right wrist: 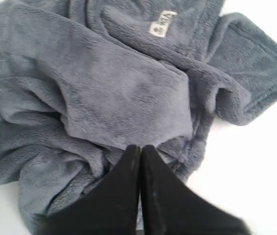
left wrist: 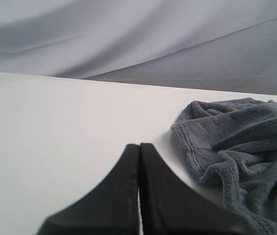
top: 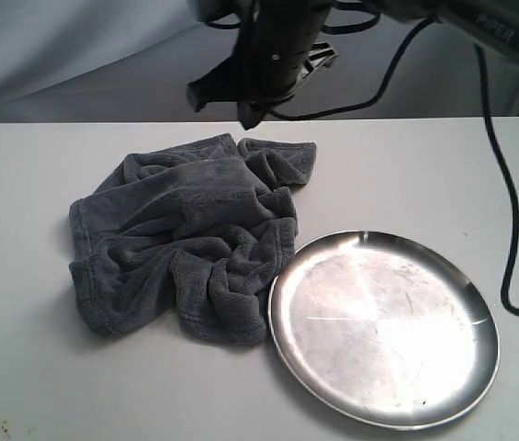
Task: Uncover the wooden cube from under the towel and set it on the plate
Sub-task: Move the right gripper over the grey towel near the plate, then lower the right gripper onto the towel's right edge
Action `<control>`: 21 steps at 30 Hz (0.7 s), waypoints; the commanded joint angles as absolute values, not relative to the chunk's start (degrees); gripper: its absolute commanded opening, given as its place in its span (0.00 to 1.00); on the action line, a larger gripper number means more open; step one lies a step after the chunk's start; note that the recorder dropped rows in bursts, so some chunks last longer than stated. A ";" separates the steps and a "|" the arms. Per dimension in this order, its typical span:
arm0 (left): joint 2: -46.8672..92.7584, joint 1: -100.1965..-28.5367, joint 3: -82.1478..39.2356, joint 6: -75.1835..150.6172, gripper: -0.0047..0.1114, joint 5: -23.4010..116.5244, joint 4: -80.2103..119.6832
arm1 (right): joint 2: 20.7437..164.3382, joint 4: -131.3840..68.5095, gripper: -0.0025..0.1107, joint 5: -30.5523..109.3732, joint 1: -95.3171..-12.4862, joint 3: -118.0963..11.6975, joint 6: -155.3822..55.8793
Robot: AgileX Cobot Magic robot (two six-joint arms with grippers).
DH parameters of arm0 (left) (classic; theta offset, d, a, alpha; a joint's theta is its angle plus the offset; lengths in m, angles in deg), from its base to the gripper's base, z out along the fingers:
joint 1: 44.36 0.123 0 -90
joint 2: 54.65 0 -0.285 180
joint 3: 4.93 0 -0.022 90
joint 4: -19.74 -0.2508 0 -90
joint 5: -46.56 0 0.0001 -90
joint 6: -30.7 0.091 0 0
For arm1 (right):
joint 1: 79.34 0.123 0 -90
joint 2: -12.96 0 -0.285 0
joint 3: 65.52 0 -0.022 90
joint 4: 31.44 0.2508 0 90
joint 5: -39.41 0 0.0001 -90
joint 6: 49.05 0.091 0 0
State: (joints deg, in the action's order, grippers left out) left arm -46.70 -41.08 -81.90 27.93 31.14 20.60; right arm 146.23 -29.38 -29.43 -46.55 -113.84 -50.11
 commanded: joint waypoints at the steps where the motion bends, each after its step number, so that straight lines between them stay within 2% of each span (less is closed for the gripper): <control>1: -46.87 -41.06 -82.15 27.96 0.04 31.71 20.85 | 148.05 -25.31 0.08 -30.55 -51.59 -114.07 -49.58; 6: -46.87 -41.06 -82.15 27.96 0.04 31.71 20.85 | 152.26 -26.31 0.53 -30.55 -55.54 -114.07 -46.62; 8: -46.87 -41.06 -82.15 27.96 0.04 31.71 20.85 | 153.68 -26.33 0.61 -30.55 -55.52 -114.07 -46.62; 11: -46.87 -41.06 -82.15 27.96 0.04 31.71 20.85 | 156.11 -26.23 0.65 -30.55 -55.52 -114.07 -45.86; 21: -46.87 -41.06 -82.15 27.96 0.04 31.71 20.85 | 160.51 -26.70 0.65 -30.55 -55.52 -114.07 -45.26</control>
State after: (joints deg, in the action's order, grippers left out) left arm -46.70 -41.08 -81.90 27.93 31.14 20.60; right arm 160.14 -26.41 -30.44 -55.29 -113.96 -45.40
